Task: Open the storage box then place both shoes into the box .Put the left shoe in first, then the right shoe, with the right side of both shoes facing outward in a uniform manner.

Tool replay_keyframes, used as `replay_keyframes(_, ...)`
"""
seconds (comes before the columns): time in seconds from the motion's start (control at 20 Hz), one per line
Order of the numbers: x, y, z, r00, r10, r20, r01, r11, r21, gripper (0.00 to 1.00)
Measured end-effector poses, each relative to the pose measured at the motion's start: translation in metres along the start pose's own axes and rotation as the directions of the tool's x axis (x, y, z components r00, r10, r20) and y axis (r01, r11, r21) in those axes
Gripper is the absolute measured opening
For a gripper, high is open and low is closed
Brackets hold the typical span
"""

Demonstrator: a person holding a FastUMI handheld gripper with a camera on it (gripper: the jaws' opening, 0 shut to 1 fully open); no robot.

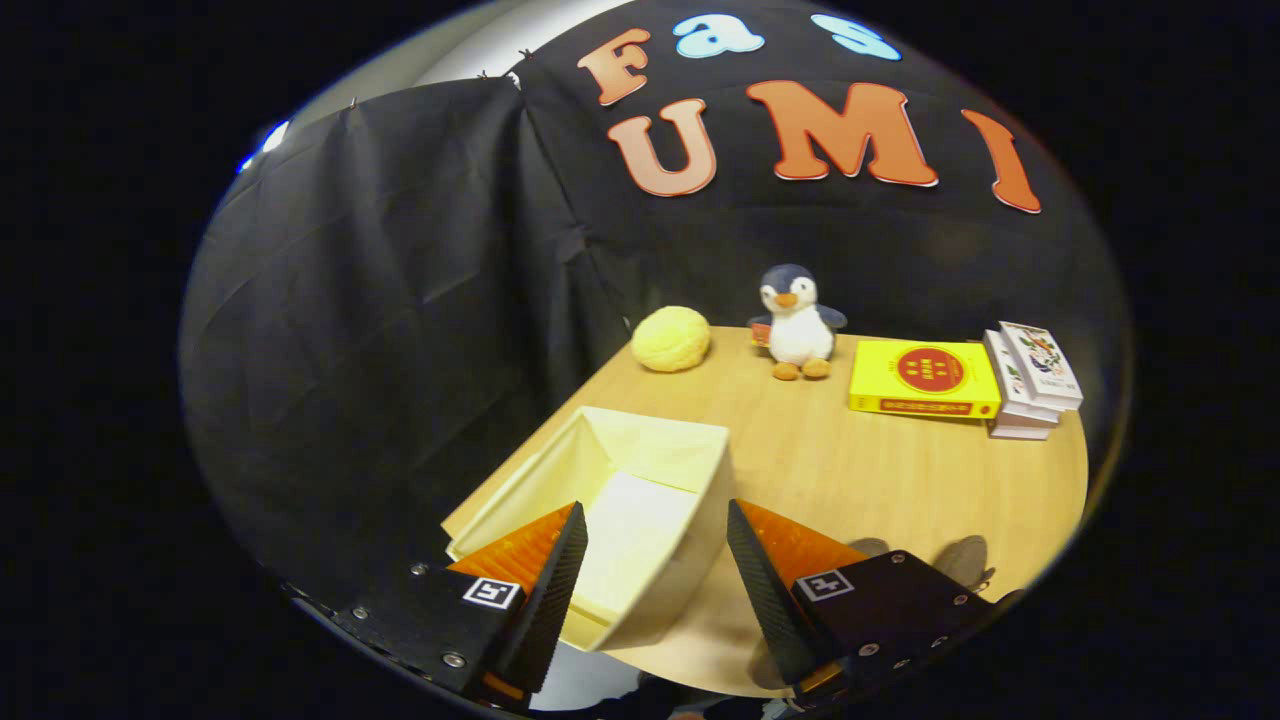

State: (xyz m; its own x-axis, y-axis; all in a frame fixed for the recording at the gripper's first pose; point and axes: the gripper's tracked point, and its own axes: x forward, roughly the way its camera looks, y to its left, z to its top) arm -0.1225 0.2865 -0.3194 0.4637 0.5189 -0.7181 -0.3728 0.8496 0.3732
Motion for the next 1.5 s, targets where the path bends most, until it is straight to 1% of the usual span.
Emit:
replay_keyframes(0.15,-0.004,-0.050,-0.048,0.993,-0.095,-0.076,0.096,0.995,0.004,0.85)
replay_keyframes(0.25,-0.002,-0.080,-0.077,0.984,-0.138,-0.113,0.142,0.990,0.020,0.85)
replay_keyframes(0.35,-0.005,-0.098,-0.104,0.973,-0.168,-0.157,0.173,0.985,0.020,0.84)
replay_keyframes(0.6,-0.003,-0.128,-0.144,0.950,-0.228,-0.215,0.233,0.972,0.000,0.79)
replay_keyframes(0.65,-0.005,-0.125,-0.148,0.945,-0.236,-0.227,0.242,0.970,-0.001,0.77)
replay_keyframes(0.8,0.009,-0.142,-0.161,0.932,-0.273,-0.240,0.277,0.961,-0.016,0.74)
replay_keyframes(0.9,0.016,-0.163,-0.172,0.898,-0.348,-0.270,0.356,0.934,-0.021,0.64)
replay_keyframes(0.95,0.022,-0.164,-0.172,0.903,-0.337,-0.266,0.353,0.935,0.016,0.55)
replay_keyframes(1.0,0.030,-0.162,-0.169,0.911,-0.322,-0.257,0.346,0.937,0.052,0.51)
replay_keyframes(1.05,0.034,-0.162,-0.168,0.912,-0.322,-0.255,0.348,0.935,0.064,0.45)
replay_keyframes(1.1,0.038,-0.162,-0.168,0.913,-0.317,-0.258,0.343,0.937,0.063,0.42)
replay_keyframes(1.15,0.042,-0.160,-0.170,0.916,-0.307,-0.260,0.333,0.941,0.063,0.36)
replay_keyframes(1.2,0.044,-0.164,-0.169,0.910,-0.327,-0.256,0.351,0.935,0.051,0.31)
replay_keyframes(1.25,0.043,-0.168,-0.169,0.903,-0.347,-0.252,0.369,0.928,0.045,0.20)
replay_keyframes(1.3,0.043,-0.167,-0.169,0.901,-0.350,-0.255,0.375,0.926,0.053,0.14)
replay_keyframes(1.35,0.041,-0.165,-0.170,0.899,-0.347,-0.269,0.377,0.924,0.066,0.06)
replay_keyframes(1.4,0.039,-0.158,-0.169,0.904,-0.322,-0.281,0.357,0.930,0.084,0.03)
replay_keyframes(1.5,0.030,-0.149,-0.156,0.913,-0.301,-0.276,0.338,0.936,0.097,0.03)
